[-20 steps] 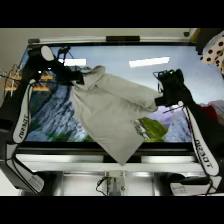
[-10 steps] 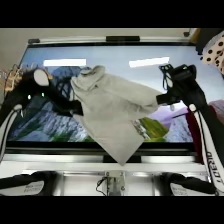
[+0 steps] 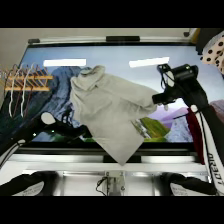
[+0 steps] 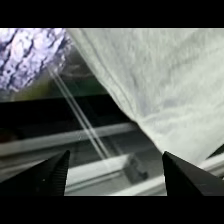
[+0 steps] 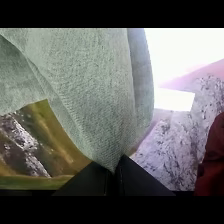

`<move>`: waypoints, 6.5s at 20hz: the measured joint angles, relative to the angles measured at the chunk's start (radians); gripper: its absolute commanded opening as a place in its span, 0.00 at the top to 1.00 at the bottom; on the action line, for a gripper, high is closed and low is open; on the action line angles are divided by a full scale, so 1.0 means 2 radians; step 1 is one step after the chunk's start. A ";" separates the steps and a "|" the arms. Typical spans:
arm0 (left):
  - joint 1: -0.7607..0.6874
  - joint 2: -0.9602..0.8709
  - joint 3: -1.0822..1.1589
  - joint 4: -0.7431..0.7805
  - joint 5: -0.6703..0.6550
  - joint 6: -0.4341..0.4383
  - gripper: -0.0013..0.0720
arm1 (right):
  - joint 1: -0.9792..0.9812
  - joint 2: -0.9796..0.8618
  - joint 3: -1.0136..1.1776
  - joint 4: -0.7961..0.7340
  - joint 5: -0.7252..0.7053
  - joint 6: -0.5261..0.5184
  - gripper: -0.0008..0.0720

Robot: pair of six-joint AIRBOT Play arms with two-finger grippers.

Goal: Fold the shirts.

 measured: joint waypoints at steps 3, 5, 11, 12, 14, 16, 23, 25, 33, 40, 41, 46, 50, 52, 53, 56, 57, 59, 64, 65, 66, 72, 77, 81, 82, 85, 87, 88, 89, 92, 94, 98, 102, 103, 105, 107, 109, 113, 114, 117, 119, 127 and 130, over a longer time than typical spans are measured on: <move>-0.021 -0.017 -0.014 -0.046 0.056 0.000 0.09 | 0.000 0.000 0.000 0.002 0.000 -0.003 0.90; -0.036 -0.030 -0.017 -0.075 0.096 0.000 0.16 | 0.000 0.000 0.000 0.003 0.000 -0.004 0.90; -0.051 -0.048 0.012 -0.110 0.170 0.044 0.94 | 0.000 0.004 0.000 0.003 0.012 -0.008 0.89; -0.046 -0.040 0.029 -0.113 0.163 0.065 0.94 | 0.000 0.010 0.000 0.001 0.014 -0.012 0.89; -0.021 -0.006 0.085 -0.093 0.145 0.105 0.94 | 0.002 0.037 0.004 -0.021 0.023 -0.017 0.89; 0.014 0.045 0.167 -0.045 0.120 0.129 0.94 | 0.003 0.081 0.019 -0.059 0.025 -0.021 0.89; 0.146 0.218 0.542 0.079 0.101 0.096 0.94 | 0.004 0.294 0.153 -0.142 -0.053 0.000 0.89; 0.159 0.254 0.599 0.087 0.101 0.082 0.94 | 0.004 0.352 0.174 -0.132 -0.102 0.013 0.90; 0.172 0.307 0.645 0.191 0.023 0.063 0.94 | 0.004 0.423 0.194 -0.101 -0.068 0.026 0.89; 0.173 0.282 0.515 0.276 -0.027 0.061 0.94 | 0.004 0.297 0.179 -0.101 0.067 0.023 0.89; 0.173 0.272 0.486 0.283 -0.031 0.061 0.94 | 0.004 0.271 0.165 -0.102 0.071 0.023 0.89; 0.173 0.185 0.365 0.298 0.009 0.055 0.94 | 0.003 0.129 0.076 -0.122 -0.029 0.054 0.89; 0.174 0.067 0.344 0.279 0.091 0.035 0.94 | 0.001 0.011 0.058 -0.140 -0.169 0.115 0.89; 0.174 0.008 0.344 0.253 0.129 0.031 0.94 | 0.000 -0.029 0.056 -0.143 -0.228 0.157 0.89; 0.174 -0.020 0.344 0.235 0.144 0.030 0.94 | 0.000 -0.046 0.055 -0.142 -0.247 0.176 0.89; 0.174 -0.090 0.344 0.178 0.159 0.028 0.94 | 0.000 -0.091 0.054 -0.117 -0.275 0.212 0.89; 0.173 -0.110 0.344 0.160 0.153 0.027 0.92 | 0.000 -0.105 0.053 -0.098 -0.275 0.220 0.88; 0.171 -0.140 0.344 0.138 0.124 0.026 0.62 | 0.000 -0.124 0.053 -0.052 -0.274 0.229 0.65; 0.217 -0.166 0.385 0.114 -0.010 0.029 0.10 | -0.007 -0.116 0.087 0.021 -0.231 0.189 0.19; 0.237 -0.167 0.406 0.112 -0.051 0.034 0.25 | -0.015 -0.107 0.098 0.021 -0.210 0.170 0.19; 0.259 -0.168 0.424 0.113 -0.094 0.040 0.30 | -0.027 -0.095 0.108 0.020 -0.182 0.147 0.25; 0.341 -0.124 0.347 0.142 -0.250 0.081 0.30 | -0.161 -0.053 0.101 0.098 0.026 0.013 0.33; 0.352 -0.082 0.142 0.089 -0.167 0.136 0.30 | -0.224 -0.047 0.037 0.202 0.094 -0.031 0.33; 0.340 -0.073 0.065 0.055 -0.085 0.162 0.38 | -0.233 -0.045 0.018 0.230 0.092 -0.040 0.33; 0.335 -0.072 0.057 0.048 -0.070 0.166 0.38 | -0.233 -0.045 0.016 0.234 0.089 -0.042 0.32; 0.313 -0.070 0.045 0.033 -0.027 0.169 0.59 | -0.235 -0.045 0.012 0.238 0.085 -0.044 0.32; 0.301 -0.071 0.041 0.034 0.010 0.166 0.88 | -0.235 -0.045 0.011 0.241 0.082 -0.045 0.30; 0.297 -0.070 0.039 0.035 0.023 0.163 0.94 | -0.235 -0.045 0.010 0.241 0.083 -0.046 0.30; 0.294 -0.070 0.039 0.035 0.031 0.161 0.94 | -0.236 -0.045 0.006 0.241 0.083 -0.047 0.30; 0.291 -0.064 0.037 0.037 0.043 0.161 0.94 | -0.241 -0.045 -0.032 0.255 0.075 -0.053 0.30; 0.290 -0.054 0.037 0.044 0.049 0.167 0.94 | -0.244 -0.045 -0.069 0.282 0.053 -0.064 0.30; 0.290 -0.030 0.037 0.041 0.040 0.173 0.94 | -0.247 -0.049 -0.123 0.304 -0.015 -0.067 0.30; 0.290 -0.017 0.037 0.038 0.036 0.175 0.94 | -0.246 -0.070 -0.138 0.311 -0.046 -0.063 0.30; 0.290 -0.016 0.037 0.037 0.036 0.175 0.94 | -0.246 -0.076 -0.140 0.315 -0.051 -0.062 0.30; 0.290 -0.014 0.037 0.036 0.032 0.176 0.94 | -0.241 -0.085 -0.142 0.323 -0.063 -0.061 0.31; 0.290 -0.013 0.037 0.036 0.029 0.176 0.94 | -0.234 -0.090 -0.143 0.327 -0.068 -0.060 0.45; 0.290 -0.013 0.037 0.036 0.028 0.176 0.94 | -0.224 -0.094 -0.144 0.329 -0.079 -0.060 0.83; 0.290 -0.010 0.054 0.036 0.013 0.185 0.94 | -0.212 -0.089 -0.140 0.327 -0.088 -0.058 0.90; 0.290 -0.005 0.072 0.037 0.004 0.190 0.94 | -0.212 -0.079 -0.134 0.327 -0.084 -0.061 0.90; 0.290 0.024 0.165 0.037 -0.021 0.203 0.94 | -0.210 -0.028 -0.088 0.327 -0.079 -0.084 0.90; 0.290 0.054 0.268 0.037 -0.029 0.209 0.94 | -0.209 0.024 -0.025 0.325 -0.080 -0.113 0.90; 0.290 0.178 0.691 0.035 -0.011 0.197 0.94 | -0.209 0.244 0.233 0.296 -0.165 -0.158 0.90; 0.290 0.236 0.716 0.042 -0.003 0.171 0.94 | -0.210 0.316 0.261 0.264 -0.165 -0.155 0.90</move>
